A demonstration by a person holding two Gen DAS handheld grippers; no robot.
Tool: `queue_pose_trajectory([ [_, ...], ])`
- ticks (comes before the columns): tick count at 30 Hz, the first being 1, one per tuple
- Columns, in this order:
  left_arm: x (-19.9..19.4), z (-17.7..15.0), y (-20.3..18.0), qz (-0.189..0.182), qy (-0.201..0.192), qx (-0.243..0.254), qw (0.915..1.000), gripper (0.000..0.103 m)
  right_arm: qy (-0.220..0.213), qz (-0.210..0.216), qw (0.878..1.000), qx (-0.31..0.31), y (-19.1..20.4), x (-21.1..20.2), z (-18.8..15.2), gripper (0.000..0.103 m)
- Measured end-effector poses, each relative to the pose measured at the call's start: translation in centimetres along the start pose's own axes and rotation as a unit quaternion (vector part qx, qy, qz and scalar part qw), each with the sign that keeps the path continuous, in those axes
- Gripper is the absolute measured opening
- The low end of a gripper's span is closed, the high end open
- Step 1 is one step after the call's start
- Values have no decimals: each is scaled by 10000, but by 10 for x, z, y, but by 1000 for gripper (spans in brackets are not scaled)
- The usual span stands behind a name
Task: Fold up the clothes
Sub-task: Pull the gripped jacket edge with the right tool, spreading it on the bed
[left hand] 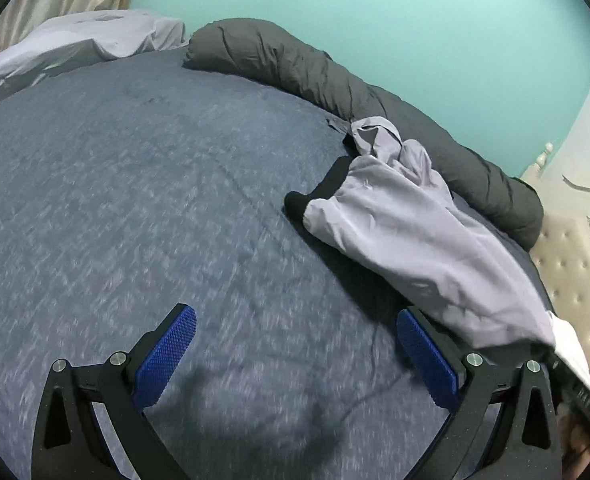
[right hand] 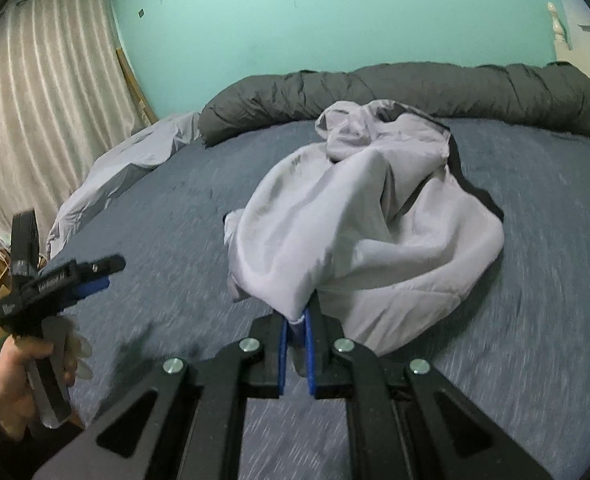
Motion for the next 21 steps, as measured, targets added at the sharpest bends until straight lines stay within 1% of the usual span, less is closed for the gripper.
queue_pose_trajectory([
  [4, -5, -14, 1, -9, -35, 190, 9998, 103, 151, -104, 9997, 158, -1, 7, -18, 7],
  [7, 1, -19, 5, -12, 30, 136, 9999, 103, 410, -403, 9983, 129, -9, 17, -28, 7],
  [9, 4, -18, 6, 13, 19, 154, 9999, 103, 516, -574, 9969, 122, -18, 20, -28, 7],
  [11, 8, -16, 7, 38, -3, 181, 9998, 103, 530, -572, 9968, 198, -26, 21, -22, 9],
  [14, 16, -14, 8, 55, 37, 187, 9998, 103, 347, -466, 9979, 282, -25, 17, -10, 15],
  [15, 18, -13, 10, 60, 57, 182, 9998, 103, 288, -464, 9981, 274, -25, 14, -6, 23],
  [16, 20, -12, 10, 64, 69, 174, 9998, 103, 230, -464, 9983, 266, -25, 11, -3, 26],
  [20, 23, -9, 9, 53, 48, 181, 9998, 103, -70, -375, 9988, 297, -22, -2, 10, 27],
  [21, 23, -8, 9, 51, 36, 197, 9998, 103, -177, -347, 9988, 306, -21, -5, 14, 30],
])
Point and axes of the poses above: each gripper's, at about its wrist camera, not at the fingertips, and x roughly the way its jaws point, y to its left, z to its top, the point moved 5 cm from there along x, roughly the way its jaws point, and after that the axes turned 12 degrees about z, right-handed, at the moved point
